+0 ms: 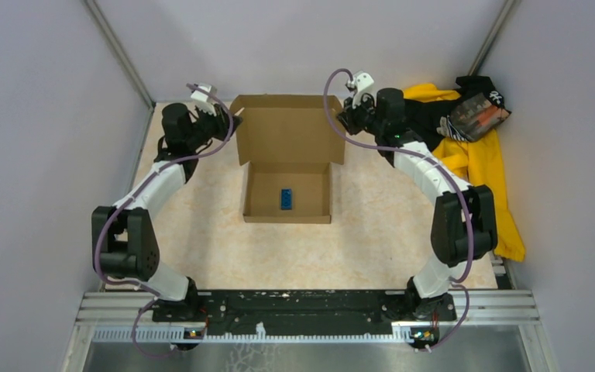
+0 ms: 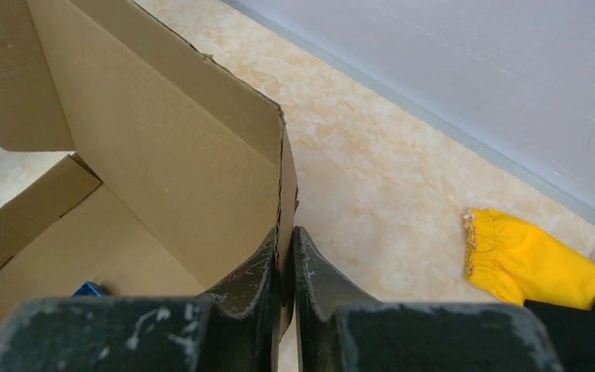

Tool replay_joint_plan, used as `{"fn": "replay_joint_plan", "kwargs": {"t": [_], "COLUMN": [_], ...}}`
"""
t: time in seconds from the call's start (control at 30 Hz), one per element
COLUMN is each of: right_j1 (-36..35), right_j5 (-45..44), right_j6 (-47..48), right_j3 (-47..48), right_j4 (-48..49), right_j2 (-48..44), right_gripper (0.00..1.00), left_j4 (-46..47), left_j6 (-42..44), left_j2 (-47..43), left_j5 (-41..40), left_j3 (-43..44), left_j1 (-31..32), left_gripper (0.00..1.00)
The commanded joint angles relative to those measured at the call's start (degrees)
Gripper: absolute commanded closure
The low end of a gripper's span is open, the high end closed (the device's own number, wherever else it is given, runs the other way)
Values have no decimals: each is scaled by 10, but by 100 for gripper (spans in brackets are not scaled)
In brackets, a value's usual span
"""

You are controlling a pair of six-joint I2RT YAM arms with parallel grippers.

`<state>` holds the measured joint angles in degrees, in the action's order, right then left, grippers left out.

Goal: Fold the paper box

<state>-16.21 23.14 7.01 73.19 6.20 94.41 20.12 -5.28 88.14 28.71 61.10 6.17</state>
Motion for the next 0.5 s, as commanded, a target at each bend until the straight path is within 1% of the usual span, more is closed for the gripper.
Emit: {"fn": "replay_joint_plan", "kwargs": {"t": [0.0, 0.03, 0.17, 0.3, 0.47], "right_j1": [-10, -10, -14, -19, -36], "right_j5": [8, 5, -3, -14, -52], "right_j6": [10, 11, 11, 9, 5], "right_j3": [31, 31, 29, 22, 24], "right_j4": [11, 8, 0, -4, -21], "right_j2": [0, 0, -1, -5, -18], "right_gripper": [94, 94, 95, 96, 99], "left_j4": [-13, -18, -38, -64, -86], "left_j6": [28, 32, 47, 70, 71], "left_j2": [14, 16, 21, 24, 13], "left_j5": [-18, -26, -66, -91, -110], "left_j3": [29, 30, 35, 46, 48], "left_j1": [18, 22, 39, 53, 71], "left_gripper": [82, 85, 87, 88, 89]}}
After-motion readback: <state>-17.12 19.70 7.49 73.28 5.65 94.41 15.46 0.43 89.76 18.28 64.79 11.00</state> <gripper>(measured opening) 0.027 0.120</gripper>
